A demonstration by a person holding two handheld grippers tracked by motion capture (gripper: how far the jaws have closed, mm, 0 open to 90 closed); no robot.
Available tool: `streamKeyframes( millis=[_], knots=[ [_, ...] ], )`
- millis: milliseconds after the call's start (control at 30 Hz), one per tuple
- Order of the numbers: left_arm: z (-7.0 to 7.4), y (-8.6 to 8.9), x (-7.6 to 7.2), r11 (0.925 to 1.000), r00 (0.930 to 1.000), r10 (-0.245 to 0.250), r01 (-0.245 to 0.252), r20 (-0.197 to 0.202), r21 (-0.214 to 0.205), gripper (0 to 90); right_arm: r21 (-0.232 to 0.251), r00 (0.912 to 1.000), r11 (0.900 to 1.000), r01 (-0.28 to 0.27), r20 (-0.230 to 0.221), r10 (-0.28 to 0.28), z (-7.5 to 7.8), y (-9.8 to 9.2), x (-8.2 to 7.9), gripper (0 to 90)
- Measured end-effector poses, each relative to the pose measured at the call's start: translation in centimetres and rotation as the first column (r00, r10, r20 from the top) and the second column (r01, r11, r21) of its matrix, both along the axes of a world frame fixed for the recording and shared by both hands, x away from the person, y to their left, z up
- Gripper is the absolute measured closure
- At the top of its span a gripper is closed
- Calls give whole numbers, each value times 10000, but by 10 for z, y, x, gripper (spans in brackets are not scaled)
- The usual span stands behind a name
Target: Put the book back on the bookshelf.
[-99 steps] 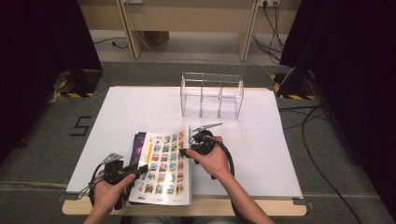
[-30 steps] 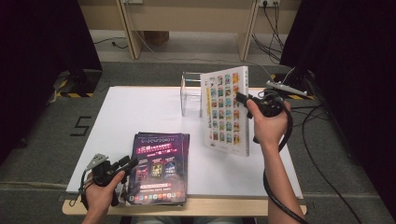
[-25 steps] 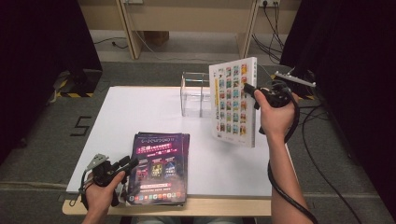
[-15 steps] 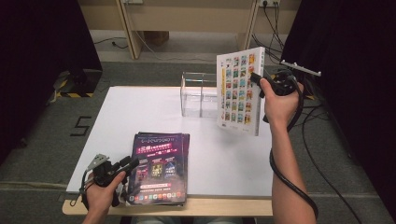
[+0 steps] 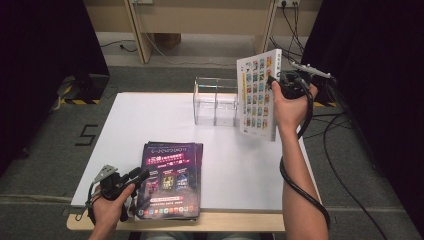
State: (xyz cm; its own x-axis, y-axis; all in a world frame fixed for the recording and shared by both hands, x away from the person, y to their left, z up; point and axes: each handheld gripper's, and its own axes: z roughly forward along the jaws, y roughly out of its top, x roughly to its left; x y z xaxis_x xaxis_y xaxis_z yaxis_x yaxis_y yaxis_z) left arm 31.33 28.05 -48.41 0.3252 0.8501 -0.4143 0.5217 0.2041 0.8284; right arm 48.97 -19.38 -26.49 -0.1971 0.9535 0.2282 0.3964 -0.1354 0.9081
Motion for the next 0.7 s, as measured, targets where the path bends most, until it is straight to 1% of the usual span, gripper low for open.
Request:
streamKeyframes(
  millis=[33,133,167,200,233,267,433,567,700],
  knots=[
    [0,0,0,10000,10000,-1,1,10,-1,519,0,10000,10000,0,0,0,0,0,0,744],
    [0,0,0,10000,10000,-11,11,27,-16,519,-402,9995,9987,323,42,-321,0,14,4,744],
    [0,0,0,10000,10000,-19,19,22,-20,519,-402,9995,9987,323,42,-321,0,14,4,744],
    [0,0,-1,10000,10000,-23,23,11,-34,519,-624,9990,9970,449,94,-444,0,21,6,744],
    [0,0,-1,10000,10000,-47,47,11,-16,519,-624,9990,9970,449,94,-444,0,21,6,744],
    [0,-1,-1,10000,10000,-77,77,13,-9,519,-801,9986,9954,530,134,-521,-1,27,8,744],
    [-1,-1,-1,9999,9999,-115,115,31,-21,519,-816,9988,9955,476,175,-463,-3,36,14,744],
    [-1,1,-1,10000,9999,-78,78,64,-47,519,-592,9994,9979,255,254,-240,-3,42,22,744],
    [-1,1,-1,10000,10000,-55,56,69,-60,519,-534,9989,9983,239,408,-217,-2,44,28,744]
  ],
)
